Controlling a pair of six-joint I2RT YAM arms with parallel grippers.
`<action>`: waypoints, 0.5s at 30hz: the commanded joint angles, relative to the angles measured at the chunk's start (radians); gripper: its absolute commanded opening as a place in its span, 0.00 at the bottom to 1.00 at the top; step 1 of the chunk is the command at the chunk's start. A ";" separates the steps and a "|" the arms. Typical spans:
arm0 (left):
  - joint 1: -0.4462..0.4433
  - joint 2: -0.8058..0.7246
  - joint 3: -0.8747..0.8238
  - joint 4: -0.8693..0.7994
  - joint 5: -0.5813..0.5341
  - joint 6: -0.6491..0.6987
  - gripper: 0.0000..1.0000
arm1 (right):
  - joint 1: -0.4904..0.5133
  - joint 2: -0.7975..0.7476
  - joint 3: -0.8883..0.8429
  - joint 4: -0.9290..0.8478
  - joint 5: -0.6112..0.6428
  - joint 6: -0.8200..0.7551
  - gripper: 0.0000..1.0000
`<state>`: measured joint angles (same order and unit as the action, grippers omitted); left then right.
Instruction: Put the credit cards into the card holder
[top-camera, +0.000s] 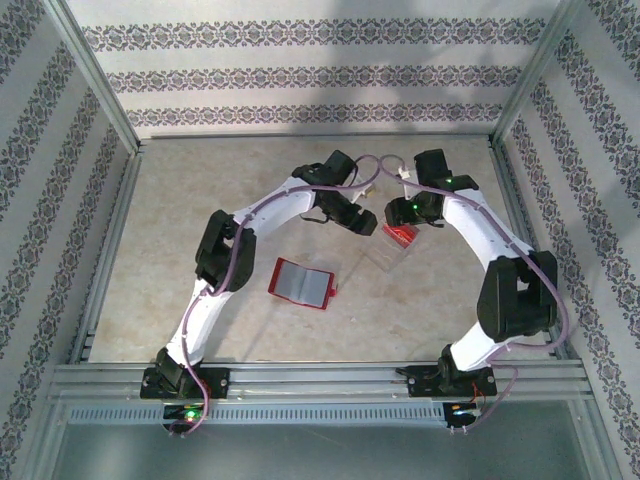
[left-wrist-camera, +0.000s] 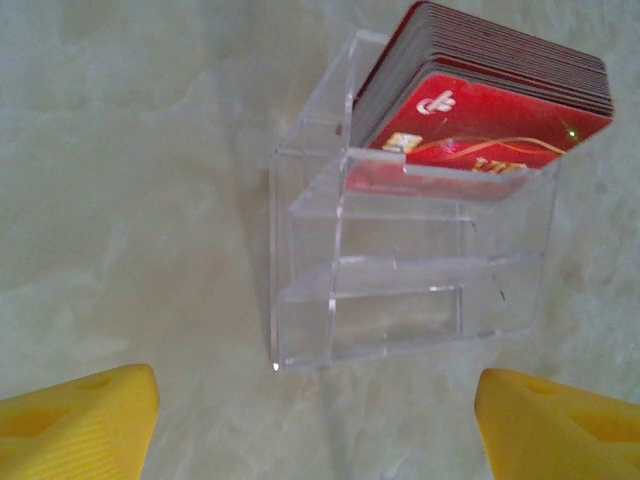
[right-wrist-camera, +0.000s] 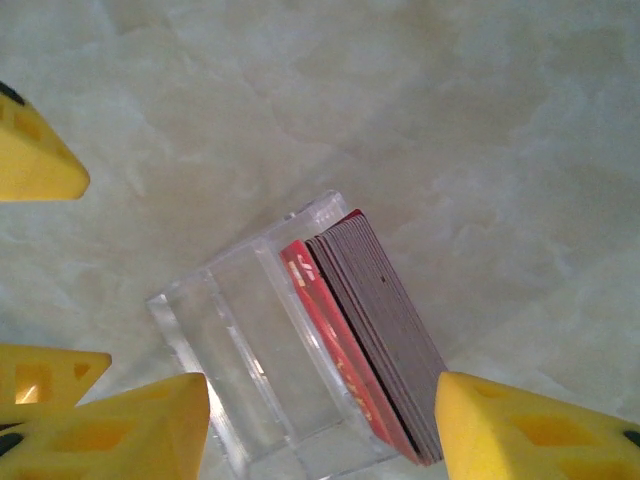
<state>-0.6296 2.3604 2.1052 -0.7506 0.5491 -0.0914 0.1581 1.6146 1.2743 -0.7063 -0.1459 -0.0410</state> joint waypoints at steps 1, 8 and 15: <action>-0.021 0.054 0.064 -0.019 0.017 -0.026 0.81 | -0.025 0.023 0.028 0.022 0.027 -0.091 0.62; -0.039 0.121 0.095 -0.027 0.011 -0.031 0.77 | -0.057 0.046 0.004 0.054 0.002 -0.114 0.58; -0.041 0.149 0.078 -0.036 0.007 -0.025 0.73 | -0.059 0.068 -0.027 0.076 0.005 -0.122 0.57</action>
<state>-0.6613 2.4924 2.1727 -0.7525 0.5484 -0.1074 0.1017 1.6592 1.2667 -0.6449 -0.1455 -0.1390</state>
